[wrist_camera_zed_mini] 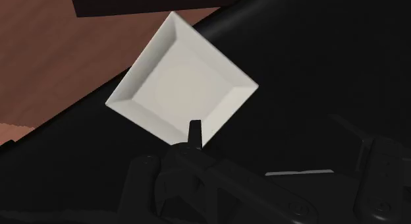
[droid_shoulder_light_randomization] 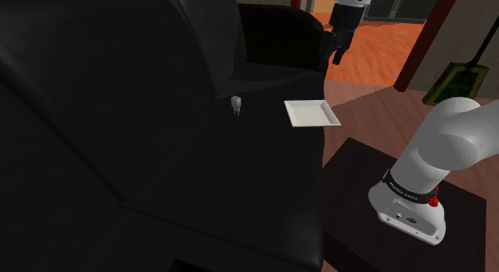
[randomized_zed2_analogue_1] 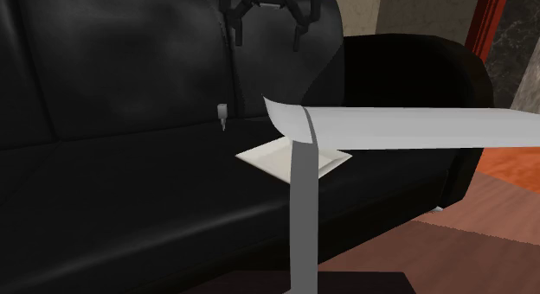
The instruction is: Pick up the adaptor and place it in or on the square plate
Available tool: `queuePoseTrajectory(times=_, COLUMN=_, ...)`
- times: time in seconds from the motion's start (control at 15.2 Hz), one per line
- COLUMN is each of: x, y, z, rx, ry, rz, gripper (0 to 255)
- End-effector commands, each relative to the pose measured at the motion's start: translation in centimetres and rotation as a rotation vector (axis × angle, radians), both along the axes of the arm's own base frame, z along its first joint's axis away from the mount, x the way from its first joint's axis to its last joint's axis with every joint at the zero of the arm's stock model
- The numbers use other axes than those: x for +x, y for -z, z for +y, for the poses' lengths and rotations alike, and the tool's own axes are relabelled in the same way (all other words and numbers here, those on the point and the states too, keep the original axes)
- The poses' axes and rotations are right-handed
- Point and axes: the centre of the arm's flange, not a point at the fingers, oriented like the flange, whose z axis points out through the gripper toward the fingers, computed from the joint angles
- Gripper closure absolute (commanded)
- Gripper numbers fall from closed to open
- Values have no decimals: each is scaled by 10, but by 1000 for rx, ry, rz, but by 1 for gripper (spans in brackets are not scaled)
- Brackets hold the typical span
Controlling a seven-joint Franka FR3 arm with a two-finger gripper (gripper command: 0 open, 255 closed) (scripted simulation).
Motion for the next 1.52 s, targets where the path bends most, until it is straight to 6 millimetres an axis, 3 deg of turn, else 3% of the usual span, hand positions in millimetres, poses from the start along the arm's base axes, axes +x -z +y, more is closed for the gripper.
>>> queuePoseTrajectory(times=0.0, x=0, y=0, z=0, rx=0, ry=0, rz=0, gripper=0)
queuePoseTrajectory(times=1.45, x=241, y=119, z=133, rx=-81, ry=-14, rz=35, gripper=0)
